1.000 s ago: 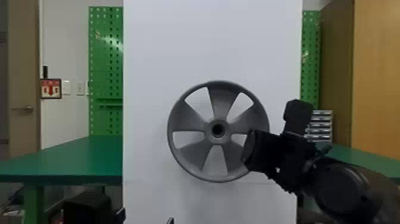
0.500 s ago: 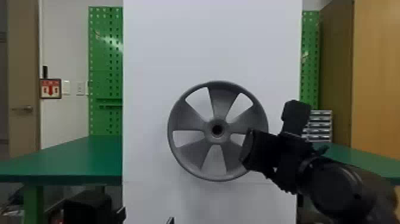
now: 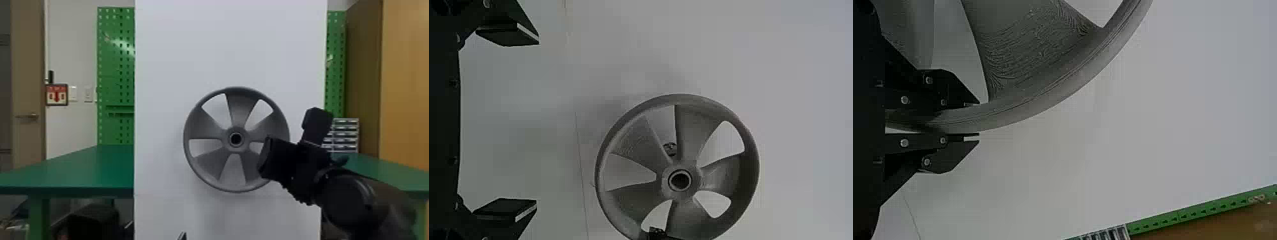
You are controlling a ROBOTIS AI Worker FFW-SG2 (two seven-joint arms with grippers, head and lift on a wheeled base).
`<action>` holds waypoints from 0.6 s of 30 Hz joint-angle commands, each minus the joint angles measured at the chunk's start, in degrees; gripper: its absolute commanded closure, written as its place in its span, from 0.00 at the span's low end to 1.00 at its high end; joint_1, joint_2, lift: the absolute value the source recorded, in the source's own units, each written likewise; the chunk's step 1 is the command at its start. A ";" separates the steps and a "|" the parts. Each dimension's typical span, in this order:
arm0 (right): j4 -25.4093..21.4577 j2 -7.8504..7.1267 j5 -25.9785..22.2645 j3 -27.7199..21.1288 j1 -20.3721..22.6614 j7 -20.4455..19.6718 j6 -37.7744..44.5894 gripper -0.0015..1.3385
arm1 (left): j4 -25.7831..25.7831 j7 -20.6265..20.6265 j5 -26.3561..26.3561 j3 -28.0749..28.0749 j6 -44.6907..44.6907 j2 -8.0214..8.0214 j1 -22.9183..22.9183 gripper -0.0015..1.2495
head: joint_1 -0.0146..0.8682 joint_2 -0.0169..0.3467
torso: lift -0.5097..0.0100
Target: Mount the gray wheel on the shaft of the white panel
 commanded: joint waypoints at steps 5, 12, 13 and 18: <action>2.41 0.14 -0.28 -0.61 -0.72 -0.53 -2.17 0.88 | 0.00 0.11 0.17 -0.04 0.05 0.00 0.03 0.10 | 0.05 0.13 | 0.04; 3.20 0.14 -0.72 -1.05 -0.72 -1.06 -2.87 0.88 | 0.00 0.20 0.35 -0.04 0.05 0.09 0.03 0.10 | 0.05 0.13 | 0.04; 3.20 0.14 -0.72 -1.13 -0.72 -1.06 -2.87 0.88 | 0.00 0.29 0.35 -0.04 -0.04 0.09 0.03 0.10 | 0.05 0.13 | 0.04; 3.20 0.14 -0.98 -1.13 -0.63 -1.41 -3.48 0.88 | 0.00 0.29 0.35 -0.13 0.05 0.09 -0.06 0.10 | 0.05 0.13 | 0.04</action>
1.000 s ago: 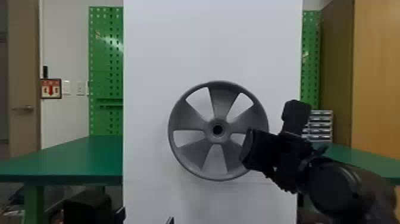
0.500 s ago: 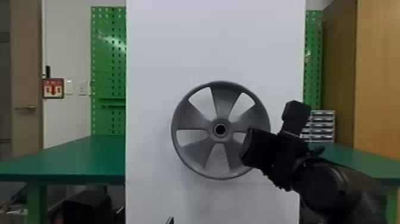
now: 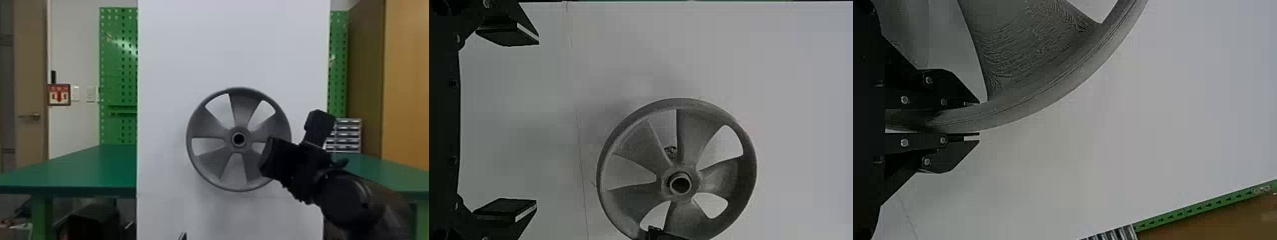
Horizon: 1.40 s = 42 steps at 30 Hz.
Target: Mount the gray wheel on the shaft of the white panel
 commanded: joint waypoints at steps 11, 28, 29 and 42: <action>0.27 0.05 -0.38 -0.08 -0.35 -1.41 -0.53 0.88 | 0.09 0.09 0.10 -0.02 0.02 0.00 -0.05 0.10 | 0.05 0.13 | 0.04; 0.27 0.05 -0.47 0.36 0.35 -1.32 -2.03 0.41 | 0.09 0.09 0.19 -0.02 0.02 0.00 0.04 0.10 | 0.05 0.13 | 0.04; 0.27 0.05 -0.47 0.36 0.44 -1.32 -2.20 0.36 | 0.09 0.09 0.19 -0.02 0.02 0.00 0.04 0.10 | 0.05 0.13 | 0.04; 0.27 0.05 0.41 0.71 0.62 0.17 -3.17 0.00 | 0.09 0.09 0.28 -0.02 0.02 0.00 -0.05 0.10 | 0.05 0.13 | 0.04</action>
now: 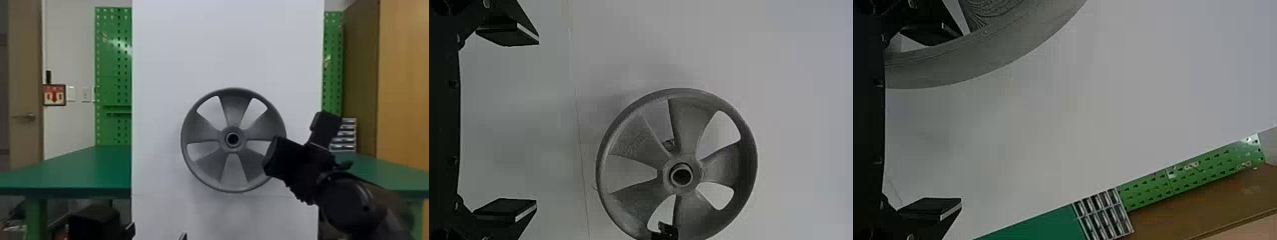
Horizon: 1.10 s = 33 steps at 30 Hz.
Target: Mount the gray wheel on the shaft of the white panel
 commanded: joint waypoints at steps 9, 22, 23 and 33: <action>-0.01 0.06 1.00 0.05 0.00 1.76 -0.02 0.00 | 0.08 0.00 0.11 0.00 0.00 0.00 -0.06 0.10 | 0.05 0.13 | 0.04; -3.61 0.06 -0.40 0.75 1.93 1.85 0.33 0.00 | 0.08 0.00 0.19 0.18 0.00 0.00 0.02 0.10 | 0.05 0.13 | 0.04; -4.40 0.06 -0.40 0.84 2.37 1.85 0.51 0.00 | 0.08 0.00 0.19 0.26 0.00 -0.08 0.02 0.10 | 0.05 0.13 | 0.04; -13.54 0.06 0.04 2.33 8.53 1.85 0.60 0.00 | 0.08 0.00 0.28 0.62 0.00 -0.08 0.20 0.10 | 0.05 0.13 | 0.04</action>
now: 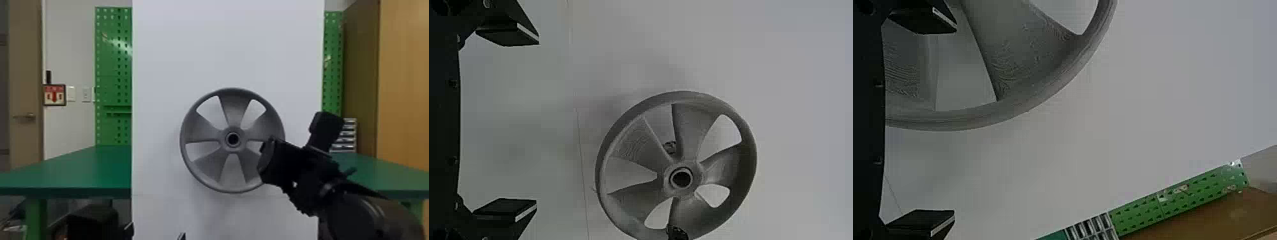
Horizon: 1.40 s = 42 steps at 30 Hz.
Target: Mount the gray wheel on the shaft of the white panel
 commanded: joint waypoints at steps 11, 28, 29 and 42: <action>-8.56 -0.18 2.51 2.29 9.41 2.20 -1.40 0.00 | 0.00 0.00 0.10 0.40 -0.09 0.00 0.40 0.10 | 0.05 0.13 | 0.04; -16.12 -0.97 8.66 4.93 21.90 7.56 -3.87 0.00 | -0.09 0.00 0.27 0.66 -0.09 -0.18 0.49 0.10 | 0.05 0.13 | 0.04; -16.29 -0.97 9.19 4.93 22.42 8.08 -4.13 0.00 | -0.09 0.00 0.36 0.75 -0.09 -0.26 0.57 0.10 | 0.05 0.13 | 0.04; -17.52 -2.99 15.08 4.13 31.39 17.05 -10.55 0.00 | -0.09 0.00 0.36 0.84 -0.18 -0.53 0.57 0.10 | 0.05 0.13 | 0.04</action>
